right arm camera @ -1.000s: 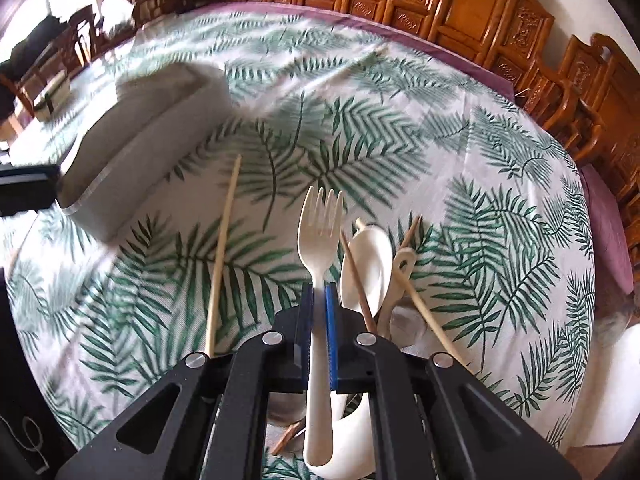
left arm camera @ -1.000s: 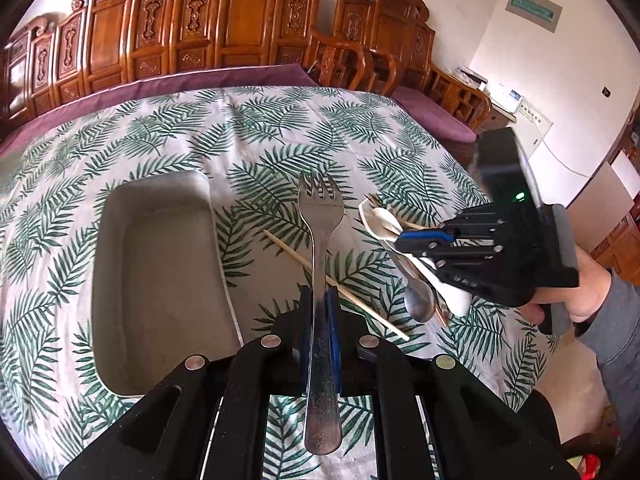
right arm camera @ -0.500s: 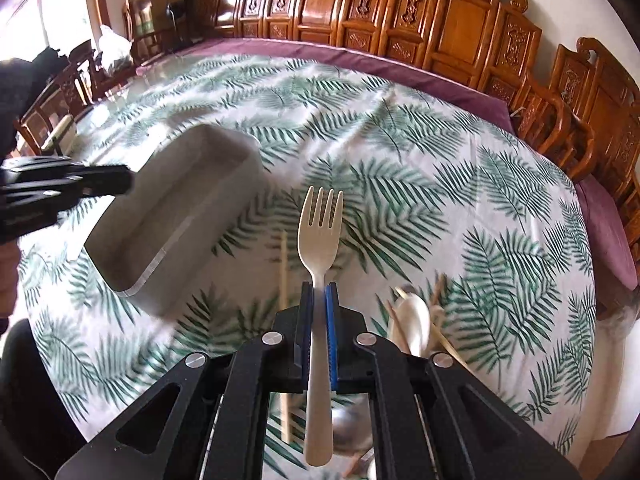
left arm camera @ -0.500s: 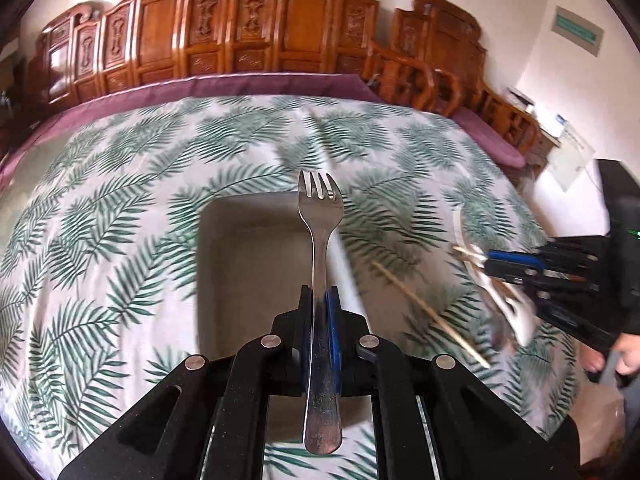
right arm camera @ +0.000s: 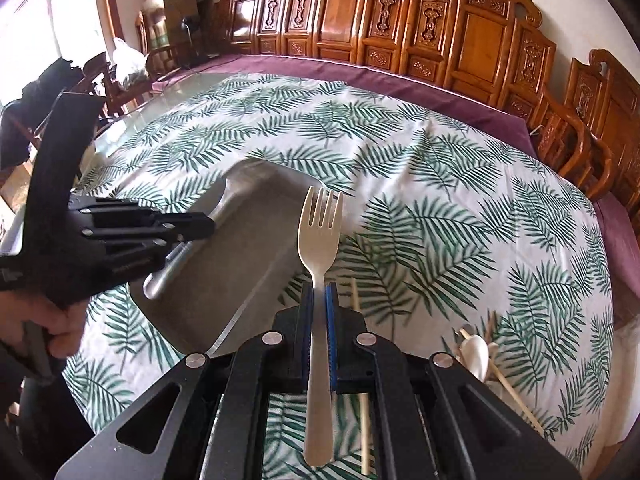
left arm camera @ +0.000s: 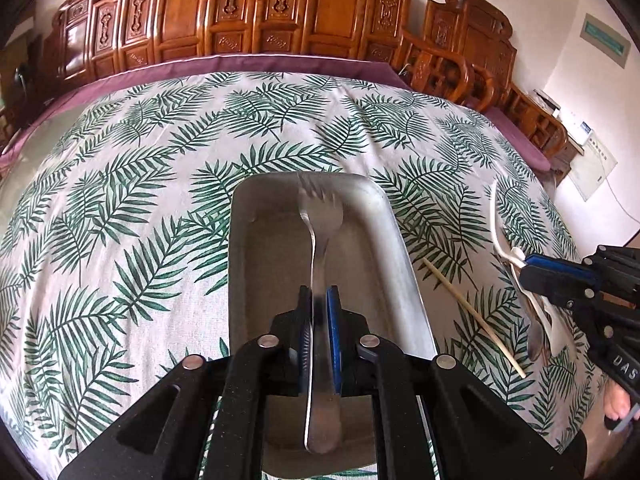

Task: Organize utensils
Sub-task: 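Release the metal fork into the tray while the right tool drops the white fork in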

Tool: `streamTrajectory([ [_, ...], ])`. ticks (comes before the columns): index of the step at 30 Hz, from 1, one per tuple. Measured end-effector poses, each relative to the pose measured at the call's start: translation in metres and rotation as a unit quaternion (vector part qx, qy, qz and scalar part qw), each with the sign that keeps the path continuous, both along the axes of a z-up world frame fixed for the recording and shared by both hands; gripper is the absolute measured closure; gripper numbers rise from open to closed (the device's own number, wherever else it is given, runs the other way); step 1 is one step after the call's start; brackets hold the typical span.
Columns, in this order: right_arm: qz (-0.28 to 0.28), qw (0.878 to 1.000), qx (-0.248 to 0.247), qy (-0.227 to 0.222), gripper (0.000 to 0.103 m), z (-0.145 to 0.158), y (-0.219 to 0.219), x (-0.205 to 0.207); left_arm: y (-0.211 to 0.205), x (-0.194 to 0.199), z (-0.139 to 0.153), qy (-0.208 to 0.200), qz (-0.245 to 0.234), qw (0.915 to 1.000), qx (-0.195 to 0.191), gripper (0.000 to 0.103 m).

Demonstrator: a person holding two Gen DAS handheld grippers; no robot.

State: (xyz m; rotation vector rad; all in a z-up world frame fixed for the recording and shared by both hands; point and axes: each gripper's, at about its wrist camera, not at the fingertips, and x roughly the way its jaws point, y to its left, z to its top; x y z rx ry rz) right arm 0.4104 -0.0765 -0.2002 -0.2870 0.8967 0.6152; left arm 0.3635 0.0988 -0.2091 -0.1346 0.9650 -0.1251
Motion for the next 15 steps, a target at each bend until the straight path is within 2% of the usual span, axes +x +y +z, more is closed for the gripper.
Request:
streamTrajectory([
  [8,0.003,1.0,0.008,0.005,0.095,0.0,0.023,0.004,0.019,-0.018,0.021,-0.025,0.011,0.9996,-0.004,0.096],
  [15,0.003,1.0,0.016,0.015,0.095,-0.009,0.059,0.009,0.044,-0.043,0.04,-0.039,0.019,0.999,0.011,0.095],
])
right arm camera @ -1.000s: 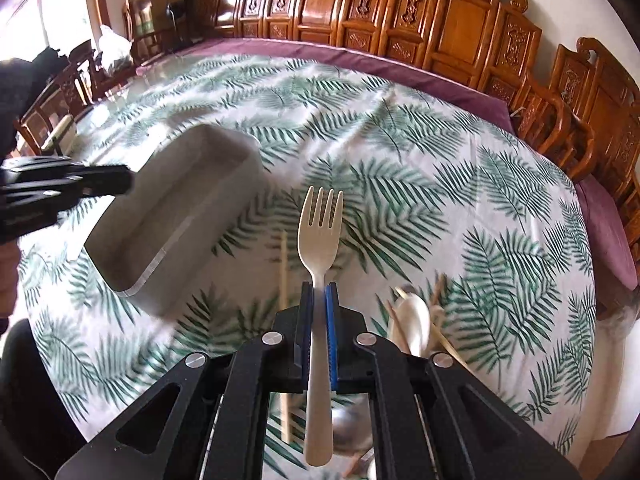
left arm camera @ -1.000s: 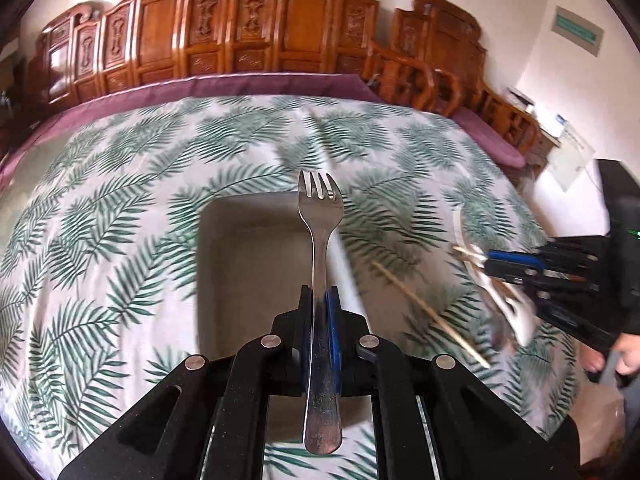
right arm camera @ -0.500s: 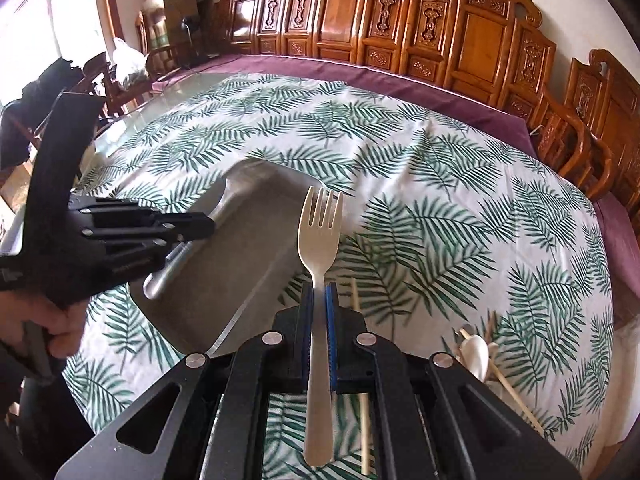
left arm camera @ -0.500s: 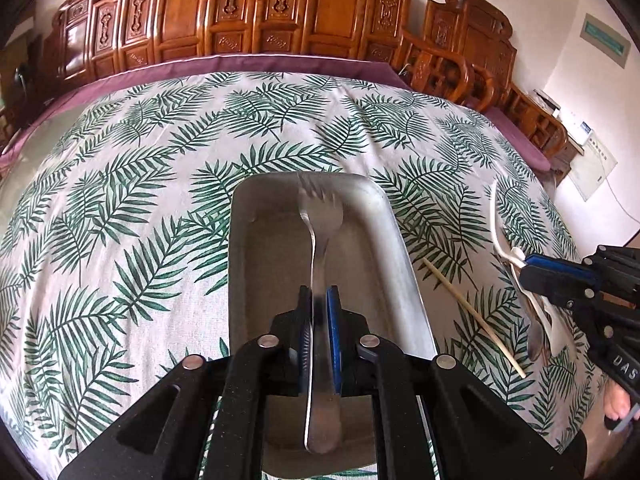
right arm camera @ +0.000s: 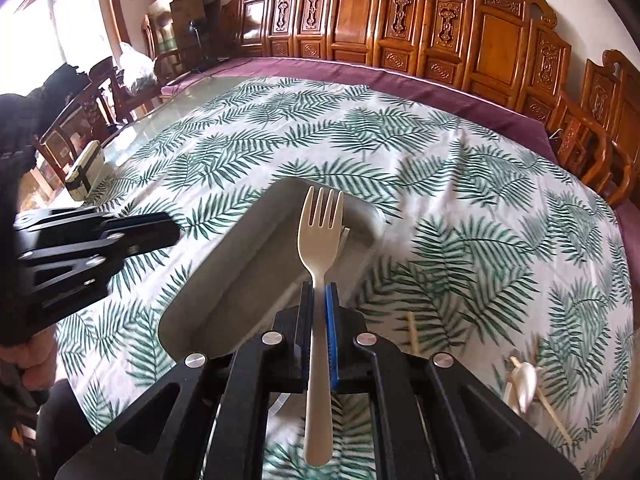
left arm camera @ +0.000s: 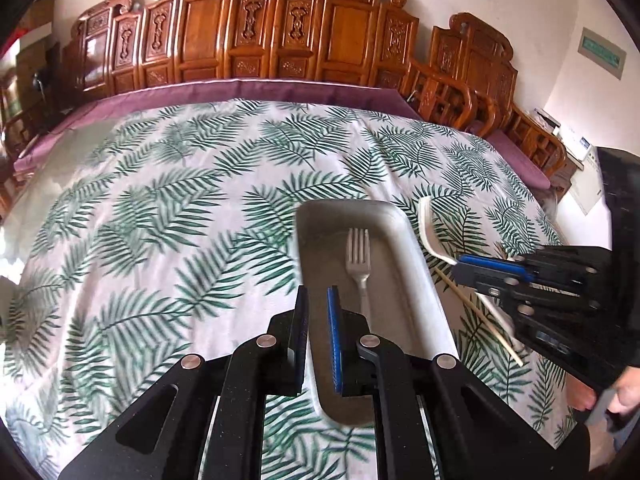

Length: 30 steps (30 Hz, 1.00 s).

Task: Organize utensils
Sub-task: 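Release the metal fork into the tray while the right tool drops the white fork in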

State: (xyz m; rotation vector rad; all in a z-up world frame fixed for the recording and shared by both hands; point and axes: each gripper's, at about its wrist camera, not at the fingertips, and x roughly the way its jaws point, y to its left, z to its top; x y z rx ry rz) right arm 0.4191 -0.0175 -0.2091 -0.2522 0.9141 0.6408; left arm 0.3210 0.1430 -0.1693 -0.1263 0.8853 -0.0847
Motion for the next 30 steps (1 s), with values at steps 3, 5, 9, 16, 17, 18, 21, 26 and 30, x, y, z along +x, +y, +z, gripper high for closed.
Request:
streamTrajectory([
  [3,-0.004,1.0,-0.001,0.006,0.095,-0.008,0.015,0.003,0.011,-0.011,0.007,-0.009,0.003,0.9999,0.01,0.089],
  [5,-0.01,1.0,-0.006,0.009,0.095,-0.015,0.025,0.006,0.017,-0.015,0.011,-0.016,0.007,0.9997,0.016,0.085],
  [9,-0.018,1.0,-0.014,0.016,0.095,-0.026,0.037,0.011,0.03,-0.023,0.017,-0.024,0.015,0.9993,0.023,0.084],
  [16,-0.03,0.999,-0.022,0.017,0.095,-0.034,0.052,0.019,0.041,-0.036,0.023,-0.038,0.022,0.9989,0.018,0.068],
  [17,-0.028,0.999,-0.022,0.018,0.095,-0.034,0.054,0.019,0.042,-0.037,0.024,-0.04,0.022,0.9988,0.018,0.065],
  [18,-0.026,0.999,-0.021,0.019,0.095,-0.034,0.055,0.019,0.043,-0.039,0.025,-0.043,0.022,0.9986,0.019,0.058],
  [21,-0.014,1.0,-0.018,0.019,0.082,-0.034,0.058,0.015,0.044,-0.041,0.026,-0.046,0.025,0.9984,0.022,0.045],
  [26,-0.006,1.0,-0.005,0.016,0.069,-0.026,0.053,0.01,0.041,-0.043,0.027,-0.048,0.022,0.9984,0.021,0.043],
  [30,0.003,1.0,-0.002,0.003,0.069,-0.015,0.042,-0.002,0.034,-0.048,0.029,-0.052,0.014,0.9983,0.022,0.042],
])
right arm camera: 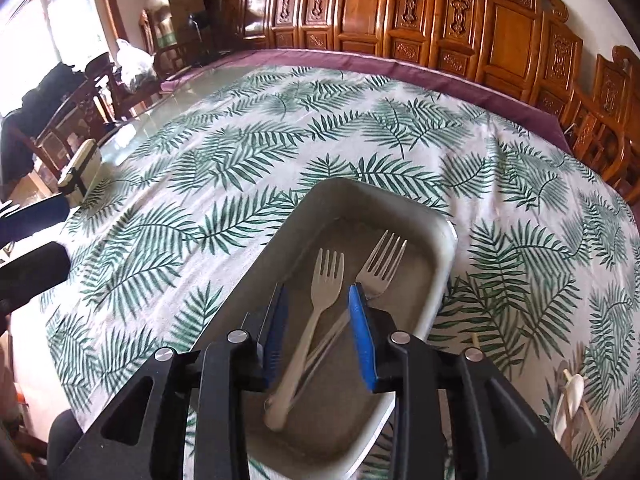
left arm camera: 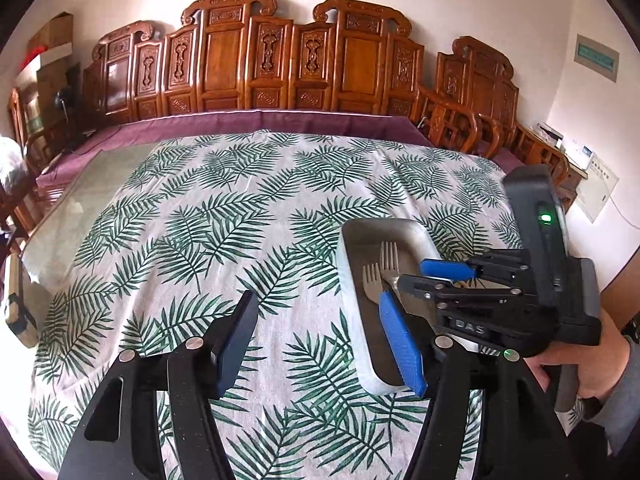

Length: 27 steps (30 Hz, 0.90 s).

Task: Organize utensils
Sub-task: 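Release the metal fork into the tray while the right tool drops the white fork in, then return the right tool to the pile and grasp a wooden chopstick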

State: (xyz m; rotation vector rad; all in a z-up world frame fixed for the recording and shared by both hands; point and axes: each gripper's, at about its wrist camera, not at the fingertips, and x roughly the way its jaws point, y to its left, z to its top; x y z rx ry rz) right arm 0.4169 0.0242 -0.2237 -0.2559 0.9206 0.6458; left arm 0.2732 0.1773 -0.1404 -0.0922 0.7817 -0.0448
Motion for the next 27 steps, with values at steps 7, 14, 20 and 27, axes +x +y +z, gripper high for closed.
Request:
streamTrajectory([
  [7,0.002,1.0,-0.004,-0.026,0.069,0.023,-0.054,-0.028,-0.027,-0.007,0.004,-0.004,-0.031,0.9995,0.0,0.042],
  [14,-0.033,0.999,-0.02,-0.034,0.069,0.03,-0.139,-0.041,-0.065,-0.02,0.003,-0.003,-0.072,0.9974,-0.003,0.042],
  [20,-0.086,0.995,-0.038,-0.026,0.069,0.019,-0.221,-0.037,-0.097,-0.028,-0.001,0.001,-0.106,0.9944,0.0,0.042],
  [27,-0.121,0.991,-0.06,-0.009,0.069,-0.006,-0.281,-0.026,-0.129,-0.025,-0.013,0.016,-0.122,0.9923,-0.003,0.042],
])
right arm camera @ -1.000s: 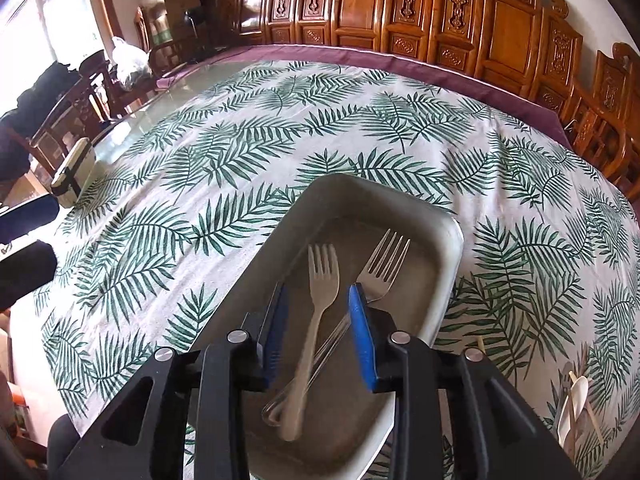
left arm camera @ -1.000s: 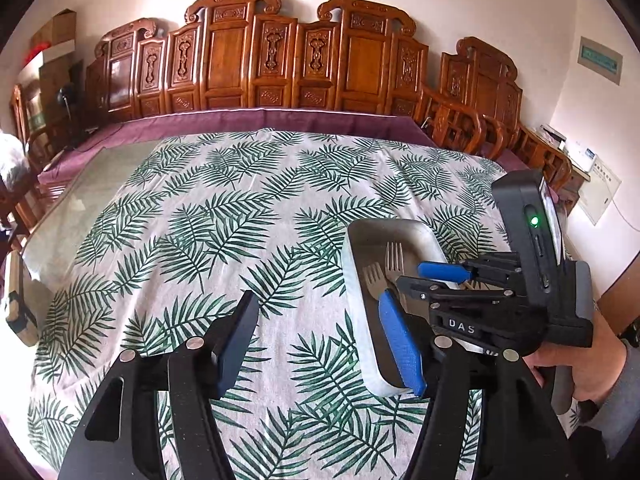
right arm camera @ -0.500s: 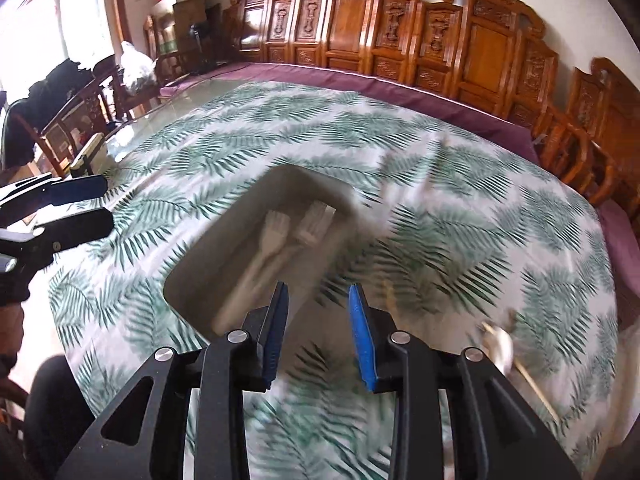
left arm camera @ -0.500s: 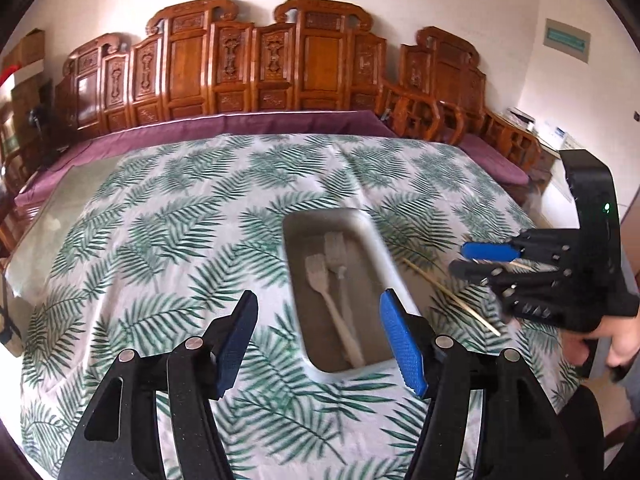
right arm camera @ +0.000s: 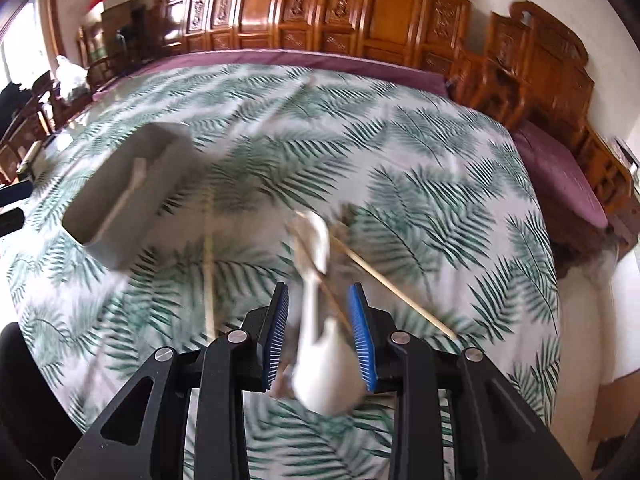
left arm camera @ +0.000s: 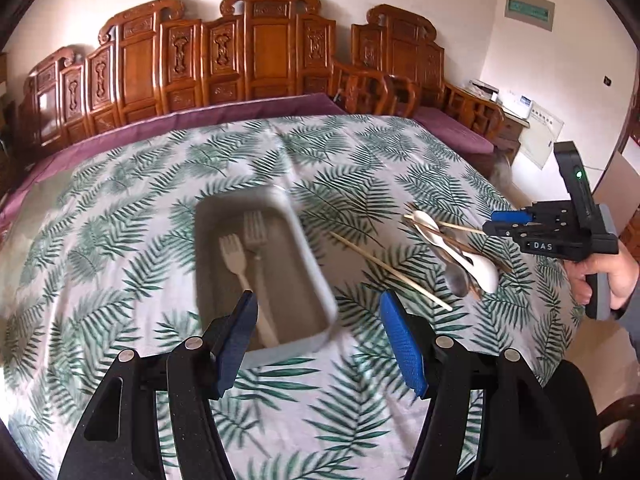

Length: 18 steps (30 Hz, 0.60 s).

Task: Organize utensils
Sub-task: 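Return the right tool to the pile and grasp a wooden chopstick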

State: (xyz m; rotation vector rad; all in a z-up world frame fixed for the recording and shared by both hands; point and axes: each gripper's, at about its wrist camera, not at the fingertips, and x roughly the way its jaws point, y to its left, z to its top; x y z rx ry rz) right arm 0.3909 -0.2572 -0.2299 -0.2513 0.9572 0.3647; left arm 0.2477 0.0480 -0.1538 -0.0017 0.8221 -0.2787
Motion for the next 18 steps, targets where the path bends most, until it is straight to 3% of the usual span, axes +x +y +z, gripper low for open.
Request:
streamTrajectory([
  [6,-0.01,0.999,-0.014,0.03,0.069,-0.033,-0.023,0.014,-0.024,-0.002,-0.013,0.013,-0.001,0.9998,-0.012,0.042],
  [15,0.017,0.998,0.011,0.063,0.069,-0.048,-0.015,0.031,-0.052,-0.002,-0.04,0.043,-0.01,0.9989,-0.015,0.042],
  [18,0.016,0.997,0.015,0.077,0.076,-0.055,-0.013,0.04,-0.061,0.0,-0.041,0.046,-0.015,0.9987,-0.013,0.042],
])
